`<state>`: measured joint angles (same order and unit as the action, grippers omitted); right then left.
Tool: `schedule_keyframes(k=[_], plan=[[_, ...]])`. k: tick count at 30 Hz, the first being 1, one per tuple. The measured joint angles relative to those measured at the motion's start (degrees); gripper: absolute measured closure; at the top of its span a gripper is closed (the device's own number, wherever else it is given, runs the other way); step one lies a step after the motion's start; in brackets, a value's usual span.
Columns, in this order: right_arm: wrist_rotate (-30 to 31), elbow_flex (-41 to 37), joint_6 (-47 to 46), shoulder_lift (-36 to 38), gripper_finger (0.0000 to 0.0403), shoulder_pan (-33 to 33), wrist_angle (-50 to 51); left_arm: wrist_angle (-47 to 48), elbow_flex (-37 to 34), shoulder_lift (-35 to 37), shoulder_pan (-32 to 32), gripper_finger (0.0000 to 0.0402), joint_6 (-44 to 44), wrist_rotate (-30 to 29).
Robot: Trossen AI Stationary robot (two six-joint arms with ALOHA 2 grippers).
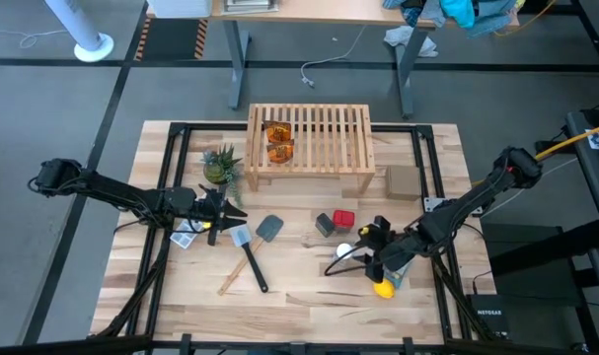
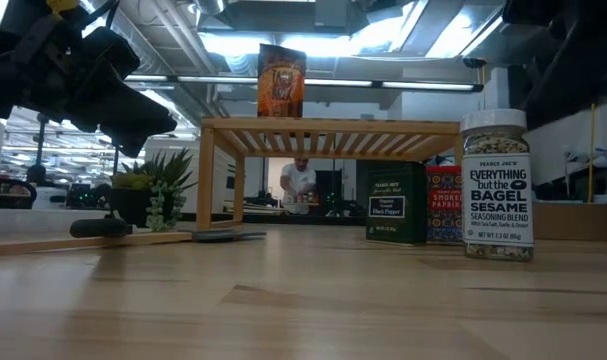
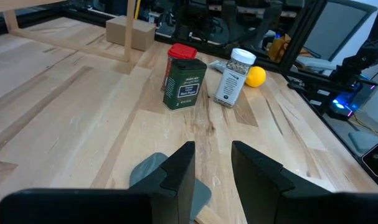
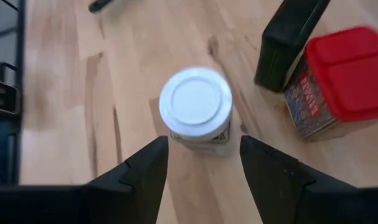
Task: Shelf spices
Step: Put the white seasoning bottle on the shelf
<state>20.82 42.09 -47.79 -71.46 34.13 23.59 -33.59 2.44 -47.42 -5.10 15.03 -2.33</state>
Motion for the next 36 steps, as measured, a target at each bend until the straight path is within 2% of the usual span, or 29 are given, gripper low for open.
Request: schedule_keyframes(k=[6,13,16,23,36], plan=[[-2.63,0.00,0.03,-6.17,0.0196,0.00,-0.75,0.07,0.00,0.02,0.00,0.0304,0.25,0.01],[-2.51,-0.07,0.03,-11.16,0.0196,-0.04,-3.31,0.07,0.00,0.02,0.00,0.0304,0.33,0.02],[-2.14,-0.07,0.13,-11.74,0.0196,-0.04,-4.63,0.07,0.00,0.02,-0.02,0.0304,0.31,0.00],[2.87,-0.07,0.24,-11.74,0.0196,-0.04,-7.03,0.06,0.00,0.02,-0.02,0.0304,0.12,0.01],[3.15,-0.07,0.13,-11.74,0.0196,-0.04,-7.21,0.01,0.00,0.02,-0.01,0.0304,1.69,0.01]])
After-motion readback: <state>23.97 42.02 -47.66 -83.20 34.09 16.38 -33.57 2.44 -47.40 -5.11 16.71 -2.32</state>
